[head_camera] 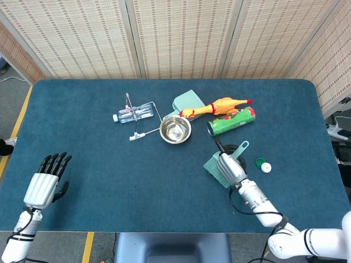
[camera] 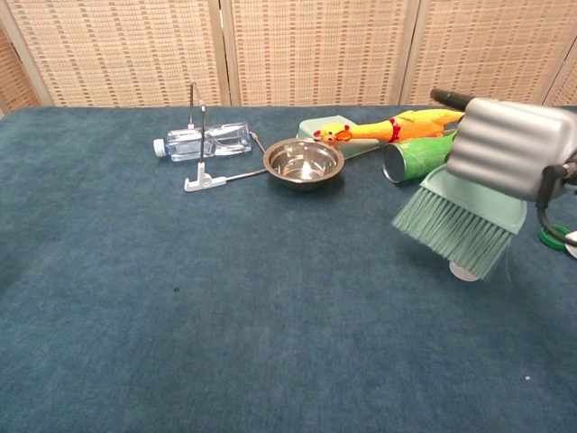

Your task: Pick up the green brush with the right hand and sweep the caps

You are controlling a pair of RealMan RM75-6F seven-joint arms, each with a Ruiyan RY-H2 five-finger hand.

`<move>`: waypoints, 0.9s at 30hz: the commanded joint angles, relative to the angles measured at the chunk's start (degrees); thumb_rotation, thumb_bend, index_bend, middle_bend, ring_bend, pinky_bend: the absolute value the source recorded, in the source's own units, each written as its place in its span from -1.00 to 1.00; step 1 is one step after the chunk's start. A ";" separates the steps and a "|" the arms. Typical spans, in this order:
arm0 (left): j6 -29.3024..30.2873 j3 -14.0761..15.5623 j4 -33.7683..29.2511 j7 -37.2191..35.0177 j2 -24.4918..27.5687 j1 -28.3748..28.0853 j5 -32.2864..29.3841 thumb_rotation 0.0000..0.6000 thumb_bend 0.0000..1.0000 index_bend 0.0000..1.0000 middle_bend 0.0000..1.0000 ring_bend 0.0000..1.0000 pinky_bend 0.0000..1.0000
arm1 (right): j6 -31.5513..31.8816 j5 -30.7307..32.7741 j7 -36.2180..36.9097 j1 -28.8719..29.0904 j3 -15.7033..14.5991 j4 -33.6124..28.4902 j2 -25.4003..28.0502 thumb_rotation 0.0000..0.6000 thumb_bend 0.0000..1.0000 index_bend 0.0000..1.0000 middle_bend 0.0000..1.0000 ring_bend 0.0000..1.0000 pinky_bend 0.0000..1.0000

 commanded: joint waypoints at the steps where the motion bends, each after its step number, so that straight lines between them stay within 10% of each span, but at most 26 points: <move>1: -0.31 -0.06 -0.14 -0.17 0.06 -0.11 -0.17 1.00 -0.09 -1.00 -1.00 -1.00 -0.83 | -0.53 0.76 -2.32 0.50 -0.35 1.54 -2.32 1.00 -0.23 0.78 0.56 -0.03 -0.91; 27: -1.06 0.40 0.88 0.50 -0.55 -0.24 0.05 1.00 -0.09 -1.00 -1.00 -1.00 -0.83 | 0.87 5.91 -4.18 -3.25 -3.32 10.15 -0.27 1.00 -0.23 0.79 0.56 -0.03 -0.91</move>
